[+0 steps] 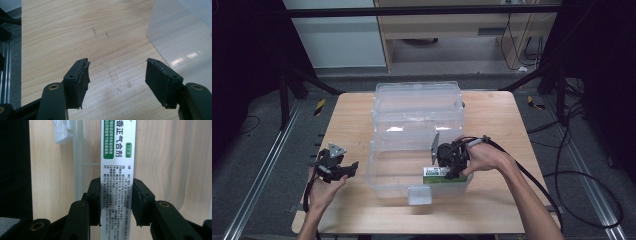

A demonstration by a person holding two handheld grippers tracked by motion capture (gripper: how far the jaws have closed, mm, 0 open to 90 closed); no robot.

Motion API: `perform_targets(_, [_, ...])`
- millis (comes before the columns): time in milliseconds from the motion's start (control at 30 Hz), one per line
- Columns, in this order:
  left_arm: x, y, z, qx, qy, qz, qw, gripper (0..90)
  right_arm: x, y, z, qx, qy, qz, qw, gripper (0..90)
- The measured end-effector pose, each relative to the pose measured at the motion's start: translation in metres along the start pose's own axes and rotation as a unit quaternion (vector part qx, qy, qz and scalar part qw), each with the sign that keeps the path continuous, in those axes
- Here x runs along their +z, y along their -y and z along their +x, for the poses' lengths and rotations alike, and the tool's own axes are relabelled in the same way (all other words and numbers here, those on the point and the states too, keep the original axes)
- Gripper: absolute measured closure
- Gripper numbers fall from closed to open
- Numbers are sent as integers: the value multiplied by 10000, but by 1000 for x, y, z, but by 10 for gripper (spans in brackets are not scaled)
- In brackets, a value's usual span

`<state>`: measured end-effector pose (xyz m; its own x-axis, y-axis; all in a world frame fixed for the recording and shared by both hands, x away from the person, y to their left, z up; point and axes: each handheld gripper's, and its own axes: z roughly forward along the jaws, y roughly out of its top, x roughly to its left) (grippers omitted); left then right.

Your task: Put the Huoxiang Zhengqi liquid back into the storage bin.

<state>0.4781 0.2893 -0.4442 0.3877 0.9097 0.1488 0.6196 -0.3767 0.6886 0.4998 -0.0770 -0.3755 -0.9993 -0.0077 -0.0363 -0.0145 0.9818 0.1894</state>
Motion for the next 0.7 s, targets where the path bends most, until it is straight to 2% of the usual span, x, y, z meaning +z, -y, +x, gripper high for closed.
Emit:
perform_targets(167, [0, 0, 0, -3, -3, -2, 10000, 346, 2, 0, 0, -70, 23, 21, 10000, 632])
perform_targets(500, [0, 0, 0, 4, -1, 7, 10000, 346, 11, -1, 0, -17, 11, 119, 9999, 625])
perform_targets(700, [1, 0, 0, 10, 2, 12, 10000, 347, 4, 2, 0, 98, 11, 113, 9999, 614])
